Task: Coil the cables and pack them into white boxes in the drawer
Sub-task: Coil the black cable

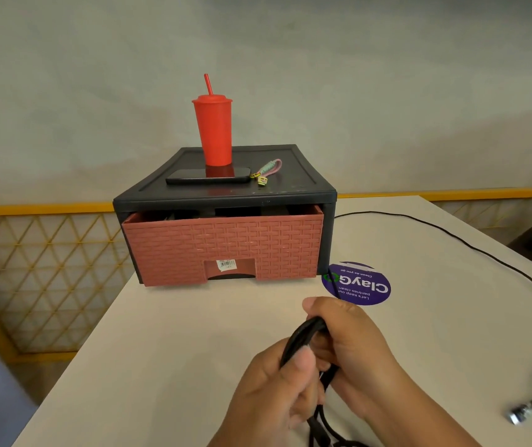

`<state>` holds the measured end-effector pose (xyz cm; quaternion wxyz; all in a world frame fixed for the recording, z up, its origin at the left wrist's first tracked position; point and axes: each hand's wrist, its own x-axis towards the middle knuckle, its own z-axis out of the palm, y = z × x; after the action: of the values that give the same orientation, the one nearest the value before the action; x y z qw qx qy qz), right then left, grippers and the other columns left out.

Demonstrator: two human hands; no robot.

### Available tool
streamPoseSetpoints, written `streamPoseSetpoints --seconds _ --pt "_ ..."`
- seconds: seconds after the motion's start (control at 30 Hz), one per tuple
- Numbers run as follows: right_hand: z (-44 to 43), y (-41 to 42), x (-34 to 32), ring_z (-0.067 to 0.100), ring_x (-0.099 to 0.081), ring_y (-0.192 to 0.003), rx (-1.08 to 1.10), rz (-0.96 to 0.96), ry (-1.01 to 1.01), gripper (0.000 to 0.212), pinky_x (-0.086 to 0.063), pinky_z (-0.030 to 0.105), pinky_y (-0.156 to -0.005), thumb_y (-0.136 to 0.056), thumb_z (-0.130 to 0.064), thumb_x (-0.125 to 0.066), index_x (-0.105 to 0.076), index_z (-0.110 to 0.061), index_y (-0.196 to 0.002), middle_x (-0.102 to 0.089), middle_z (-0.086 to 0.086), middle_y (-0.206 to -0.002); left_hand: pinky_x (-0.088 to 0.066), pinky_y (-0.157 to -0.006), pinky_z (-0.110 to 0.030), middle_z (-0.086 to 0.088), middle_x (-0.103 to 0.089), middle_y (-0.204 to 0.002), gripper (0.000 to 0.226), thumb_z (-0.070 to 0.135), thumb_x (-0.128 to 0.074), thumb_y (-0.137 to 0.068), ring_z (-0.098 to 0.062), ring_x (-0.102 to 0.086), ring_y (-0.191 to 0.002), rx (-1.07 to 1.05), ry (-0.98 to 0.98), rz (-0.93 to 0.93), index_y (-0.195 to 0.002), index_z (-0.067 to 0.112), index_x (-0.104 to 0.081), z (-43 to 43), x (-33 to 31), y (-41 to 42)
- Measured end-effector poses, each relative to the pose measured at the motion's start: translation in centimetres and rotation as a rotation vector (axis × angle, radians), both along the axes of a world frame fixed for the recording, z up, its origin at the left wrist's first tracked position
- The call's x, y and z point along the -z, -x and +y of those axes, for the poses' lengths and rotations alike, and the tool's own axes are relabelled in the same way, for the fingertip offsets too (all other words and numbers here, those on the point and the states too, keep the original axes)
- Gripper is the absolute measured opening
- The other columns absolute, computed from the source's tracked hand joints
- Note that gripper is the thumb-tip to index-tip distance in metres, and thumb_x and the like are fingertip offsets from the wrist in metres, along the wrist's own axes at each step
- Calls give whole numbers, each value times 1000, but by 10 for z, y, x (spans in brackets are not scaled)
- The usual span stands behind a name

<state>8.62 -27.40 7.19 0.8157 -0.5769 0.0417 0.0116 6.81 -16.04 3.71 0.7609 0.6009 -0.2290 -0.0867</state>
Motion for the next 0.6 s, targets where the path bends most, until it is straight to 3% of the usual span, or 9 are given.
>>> streamPoseSetpoints --seconds 0.07,0.17,0.23,0.3,0.37,0.43,0.53,0.6 --pt "-3 0 -2 8 -23 -36 -24 -31 -14 38 -25 18 -36 -69 -14 -63 -43 -19 -37 -33 -2 -42 -34 -63 -24 5 -43 -47 26 55 -65 -65 -5 -37 -47 -18 -68 -80 -64 29 -63 -1 -2 4" --pt "-5 0 -1 11 -32 -41 -104 -90 10 26 -32 24 -52 -52 -29 -66 -47 -16 -42 -39 0 -46 -30 -56 -12 5 -38 -57 22 43 -54 -73 -6 -35 -53 -27 -140 -210 -69 22 -51 -1 -2 10" --pt "-6 0 0 10 -36 -42 -143 -101 -24 27 -37 26 -59 -49 -35 -67 -49 -16 -42 -41 -1 -44 -29 -56 -10 9 -38 -56 23 48 -50 -75 -4 -37 -54 -28 -214 -287 -69 26 -46 -2 0 12" --pt "-6 1 -1 10 -35 -43 -166 -123 -64 26 -44 22 -60 -49 -34 -68 -49 -17 -42 -40 -1 -43 -29 -58 -9 13 -44 -58 21 60 -41 -67 -1 -44 -57 -81 -361 -318 -70 40 -48 -5 -5 14" --pt "-6 3 -3 10 -38 -45 -174 -162 -84 26 -43 25 -69 -52 -33 -69 -50 -17 -44 -39 0 -44 -31 -65 -10 12 -44 -70 45 68 -24 -54 1 -47 -72 -87 -597 -436 -85 52 -51 -8 -11 17" --pt "-7 6 -4 10 -43 -49 -188 -199 -79 25 -36 33 -77 -55 -31 -69 -50 -17 -47 -42 1 -47 -30 -73 -13 7 -41 -83 77 67 -14 -52 -6 -48 -87 -105 -733 -553 -105 29 -54 -12 -11 16" --pt "-8 7 -2 10 -48 -55 -216 -240 -74 22 -35 37 -81 -57 -33 -68 -55 -16 -51 -48 2 -54 -26 -66 -4 9 -48 -74 43 60 -26 -71 3 -50 -77 -230 -735 -788 -92 26 -41 -10 1 6" --pt "-8 5 3 10 -54 -62 -226 -262 -63 26 -42 34 -84 -57 -39 -68 -61 -14 -57 -55 2 -62 -29 -69 -5 18 -45 -73 39 72 -29 -69 11 -46 -78 -184 -613 -620 -93 44 -42 -7 2 13"
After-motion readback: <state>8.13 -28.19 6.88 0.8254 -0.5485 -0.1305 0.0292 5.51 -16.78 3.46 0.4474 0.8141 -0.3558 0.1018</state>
